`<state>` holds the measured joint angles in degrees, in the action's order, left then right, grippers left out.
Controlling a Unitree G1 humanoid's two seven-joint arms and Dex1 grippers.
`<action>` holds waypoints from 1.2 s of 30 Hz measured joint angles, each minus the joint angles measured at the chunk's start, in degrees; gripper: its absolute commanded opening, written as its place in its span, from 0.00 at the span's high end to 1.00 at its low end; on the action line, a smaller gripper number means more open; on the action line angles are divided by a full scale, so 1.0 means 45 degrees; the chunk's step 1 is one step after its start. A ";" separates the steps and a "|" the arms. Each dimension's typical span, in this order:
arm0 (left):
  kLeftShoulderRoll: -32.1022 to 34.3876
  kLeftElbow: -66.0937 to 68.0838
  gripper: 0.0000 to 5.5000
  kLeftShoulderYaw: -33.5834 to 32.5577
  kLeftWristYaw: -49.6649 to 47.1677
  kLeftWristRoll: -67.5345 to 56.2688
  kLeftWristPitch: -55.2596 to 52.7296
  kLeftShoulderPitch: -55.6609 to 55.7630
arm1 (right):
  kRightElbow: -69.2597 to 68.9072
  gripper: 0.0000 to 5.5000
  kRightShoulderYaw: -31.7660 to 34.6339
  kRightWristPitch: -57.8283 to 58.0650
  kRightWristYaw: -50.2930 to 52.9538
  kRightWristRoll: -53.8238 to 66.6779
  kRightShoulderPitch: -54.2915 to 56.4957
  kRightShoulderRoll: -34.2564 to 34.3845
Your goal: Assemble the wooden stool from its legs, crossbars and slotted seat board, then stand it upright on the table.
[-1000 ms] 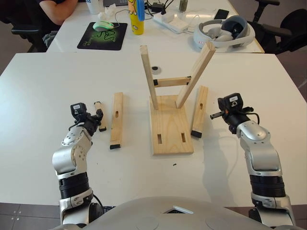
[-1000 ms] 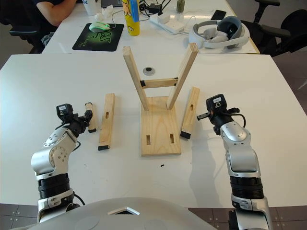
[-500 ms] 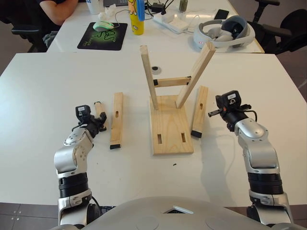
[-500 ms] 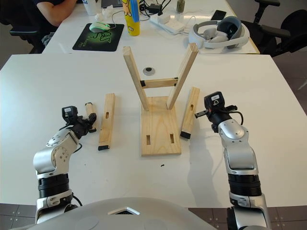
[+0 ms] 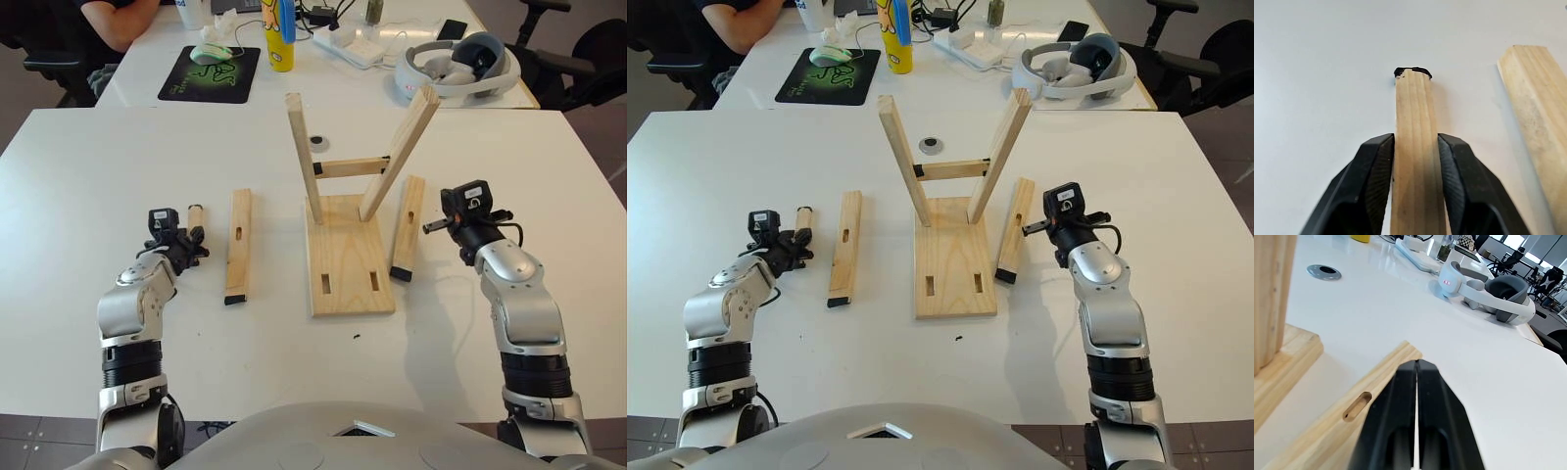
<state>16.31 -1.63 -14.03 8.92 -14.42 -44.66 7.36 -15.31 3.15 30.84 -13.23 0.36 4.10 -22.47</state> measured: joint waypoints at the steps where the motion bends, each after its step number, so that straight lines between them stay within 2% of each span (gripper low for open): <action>1: 0.0036 0.0049 0.75 0.0010 0.0038 0.0000 0.0026 0.0015 | -0.0004 1.00 0.0000 0.0017 0.0027 0.0000 0.0000 0.0024; 5: 0.0057 0.0307 0.75 -0.0127 0.0114 -0.0085 0.0322 0.0073 | -0.0067 1.00 0.0115 0.0035 0.0227 0.0015 0.0004 0.0222; 8: -0.0031 0.0596 0.76 -0.0387 0.0287 -0.0273 0.1230 0.0090 | -0.0277 1.00 0.0755 -0.0309 0.0437 0.0445 0.0039 0.0659; 10: -0.0002 0.0651 0.76 -0.0624 0.0474 -0.0250 0.2903 0.0227 | -0.0612 1.00 0.1445 -0.0691 0.0520 0.1191 0.0263 0.1019; 12: 0.0304 0.0624 0.76 -0.0794 0.0824 -0.0247 0.4381 0.0766 | -0.1000 0.95 0.2218 -0.0722 0.0545 0.2036 0.0652 0.1253; 15: 0.1120 -0.0073 0.76 -0.0922 0.1627 -0.0260 0.6470 0.2492 | -0.1814 0.87 0.3872 -0.0038 0.0601 0.4657 0.1824 0.1544; 16: 0.1248 -0.0325 0.76 -0.0911 0.1746 -0.0270 0.6805 0.2932 | -0.2010 0.84 0.4103 0.0072 0.0624 0.5119 0.2122 0.1589; 20: 0.1519 -0.1275 0.76 -0.0542 0.2163 -0.0289 0.7841 0.4436 | -0.2599 0.72 0.4993 0.1512 0.1105 0.9795 0.4033 0.2128; 24: 0.1420 -0.1925 0.76 0.0520 0.2737 -0.0282 0.8105 0.5028 | -0.2730 0.62 0.4655 0.2217 0.2249 1.3443 0.5032 0.3073; 28: 0.1133 -0.2320 0.76 0.2493 0.4151 -0.0267 0.8564 0.6471 | -0.2960 0.52 0.3623 0.2473 0.3930 1.7094 0.6160 0.3960; 31: 0.0998 -0.2227 0.76 0.3178 0.4752 -0.0258 0.8751 0.6843 | -0.3033 0.44 0.3016 0.2449 0.4432 1.8131 0.6717 0.3897; 36: 0.0704 -0.2235 0.76 0.4026 0.5111 -0.0043 0.8844 0.6845 | -0.2642 0.43 0.2187 0.2182 0.4828 1.8155 0.6739 0.3966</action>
<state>19.48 -11.68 4.09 31.92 -14.61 -4.86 38.16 -27.20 12.99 40.66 8.50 82.06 34.42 -4.62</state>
